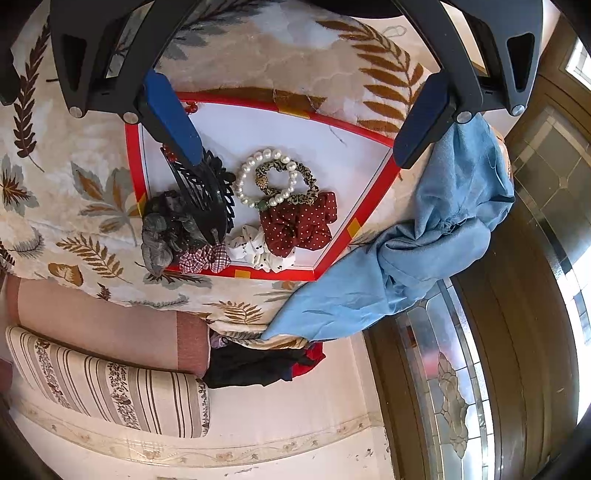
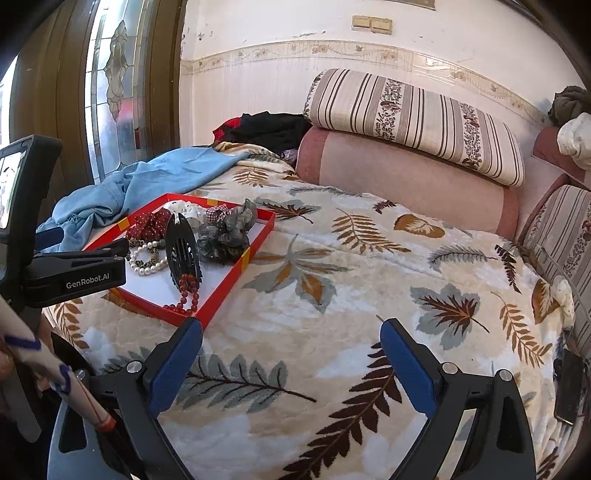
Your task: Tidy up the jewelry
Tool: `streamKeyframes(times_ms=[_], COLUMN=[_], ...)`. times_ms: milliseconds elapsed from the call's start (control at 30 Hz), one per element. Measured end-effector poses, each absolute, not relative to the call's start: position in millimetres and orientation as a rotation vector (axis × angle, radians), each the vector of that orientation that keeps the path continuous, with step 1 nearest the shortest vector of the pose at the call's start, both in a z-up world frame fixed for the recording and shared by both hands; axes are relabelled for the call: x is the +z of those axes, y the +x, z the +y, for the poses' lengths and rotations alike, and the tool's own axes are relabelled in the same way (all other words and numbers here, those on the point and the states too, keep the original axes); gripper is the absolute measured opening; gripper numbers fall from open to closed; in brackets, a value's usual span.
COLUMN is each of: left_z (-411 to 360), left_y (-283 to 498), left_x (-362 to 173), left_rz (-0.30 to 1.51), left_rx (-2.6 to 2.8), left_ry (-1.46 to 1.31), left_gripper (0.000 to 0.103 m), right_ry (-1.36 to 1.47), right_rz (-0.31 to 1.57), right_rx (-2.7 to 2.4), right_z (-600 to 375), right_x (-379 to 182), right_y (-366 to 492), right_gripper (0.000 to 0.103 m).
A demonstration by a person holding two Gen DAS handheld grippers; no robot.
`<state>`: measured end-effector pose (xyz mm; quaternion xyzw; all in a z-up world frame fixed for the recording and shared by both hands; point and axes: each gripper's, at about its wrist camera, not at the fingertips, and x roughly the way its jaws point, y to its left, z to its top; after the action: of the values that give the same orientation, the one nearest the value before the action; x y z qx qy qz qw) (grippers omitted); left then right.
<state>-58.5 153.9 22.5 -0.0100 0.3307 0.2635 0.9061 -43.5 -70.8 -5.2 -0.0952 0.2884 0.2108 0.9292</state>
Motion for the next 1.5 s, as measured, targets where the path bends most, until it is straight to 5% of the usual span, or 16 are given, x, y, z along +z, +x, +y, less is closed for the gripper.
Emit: streamKeyframes(times_ms=[1500], left_z=[153.9], left_y=[-58.5], left_x=[22.7], left_rz=[0.683], left_rx=[0.541], left_ry=[-0.012], left_gripper=[0.103], right_ry=[-0.199], right_rz=[0.608], right_rx=[0.433], right_z=[-72.3], right_x=[-10.6], right_y=[-40.1], right_gripper=[0.099])
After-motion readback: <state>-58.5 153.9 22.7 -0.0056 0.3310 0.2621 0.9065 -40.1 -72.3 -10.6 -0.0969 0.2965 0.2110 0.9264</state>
